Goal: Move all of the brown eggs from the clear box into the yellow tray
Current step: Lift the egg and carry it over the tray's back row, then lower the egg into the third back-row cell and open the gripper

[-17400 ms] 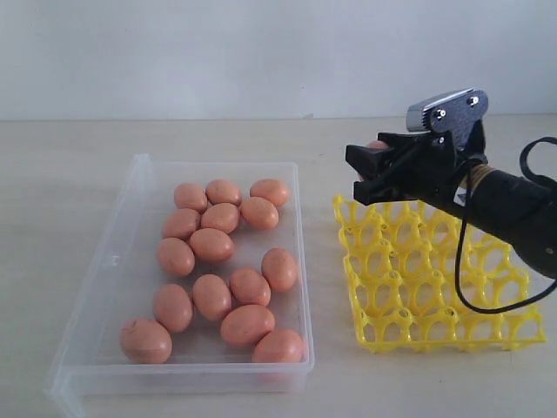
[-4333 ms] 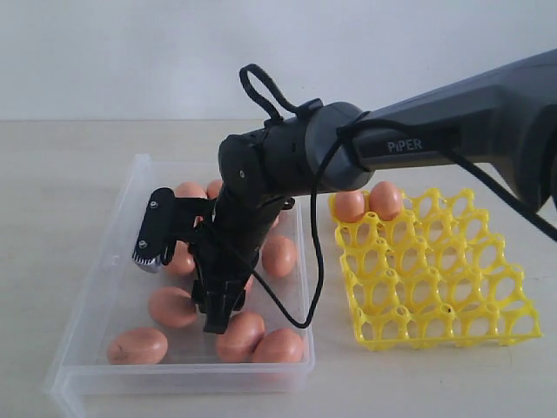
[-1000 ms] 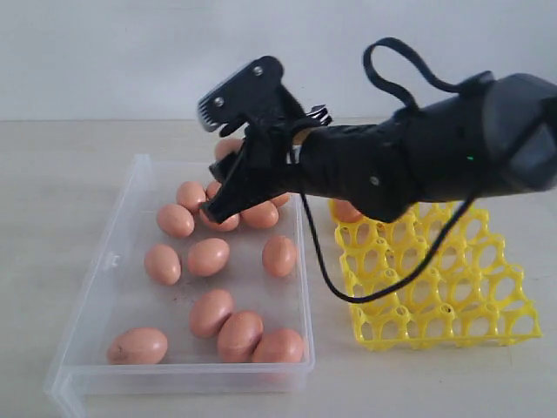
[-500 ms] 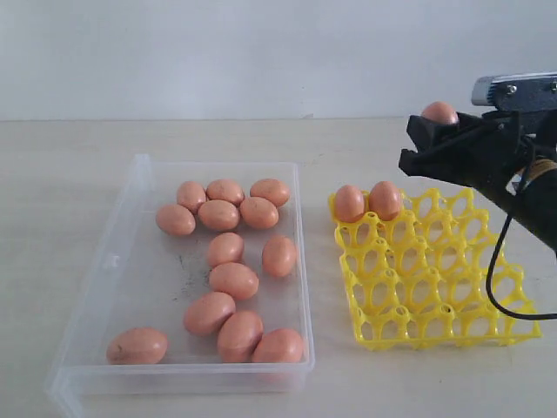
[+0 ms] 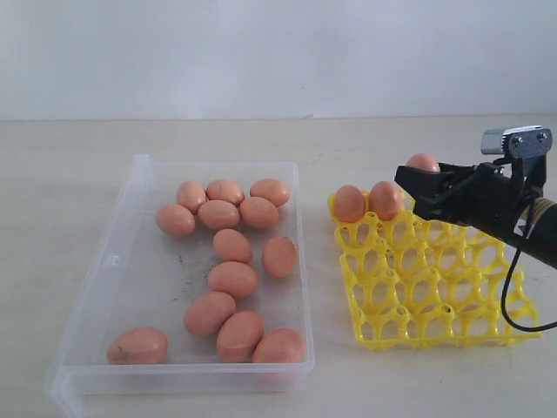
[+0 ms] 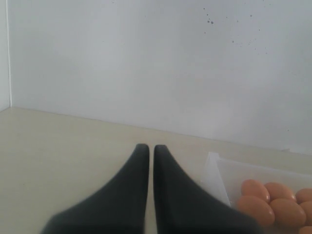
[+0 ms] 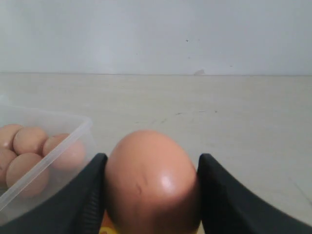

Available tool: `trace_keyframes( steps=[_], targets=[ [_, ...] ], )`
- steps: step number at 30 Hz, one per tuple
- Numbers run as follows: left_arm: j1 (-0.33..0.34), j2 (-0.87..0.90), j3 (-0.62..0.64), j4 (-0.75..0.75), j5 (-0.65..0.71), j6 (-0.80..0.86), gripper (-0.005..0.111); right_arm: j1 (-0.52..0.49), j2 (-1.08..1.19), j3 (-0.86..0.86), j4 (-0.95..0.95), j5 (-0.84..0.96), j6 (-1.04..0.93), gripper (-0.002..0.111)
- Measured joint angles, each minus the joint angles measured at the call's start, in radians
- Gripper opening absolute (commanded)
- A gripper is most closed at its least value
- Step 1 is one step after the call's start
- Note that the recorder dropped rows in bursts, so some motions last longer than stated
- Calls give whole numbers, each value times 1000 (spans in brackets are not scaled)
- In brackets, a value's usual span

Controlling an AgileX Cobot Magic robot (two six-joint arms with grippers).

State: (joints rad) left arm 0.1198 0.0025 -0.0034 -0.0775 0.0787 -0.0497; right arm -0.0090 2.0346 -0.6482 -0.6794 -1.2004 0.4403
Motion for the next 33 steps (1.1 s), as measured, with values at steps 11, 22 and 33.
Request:
trace_keyframes(
  steps=[11, 22, 33],
  targets=[
    [0, 0, 0, 0, 0, 0, 4, 0, 16, -35, -3, 96, -8, 0],
    [0, 0, 0, 0, 0, 0, 4, 0, 81, -51, 29, 112, -35, 0],
    [0, 0, 0, 0, 0, 0, 4, 0, 85, -51, 30, 102, -39, 20]
  ],
)
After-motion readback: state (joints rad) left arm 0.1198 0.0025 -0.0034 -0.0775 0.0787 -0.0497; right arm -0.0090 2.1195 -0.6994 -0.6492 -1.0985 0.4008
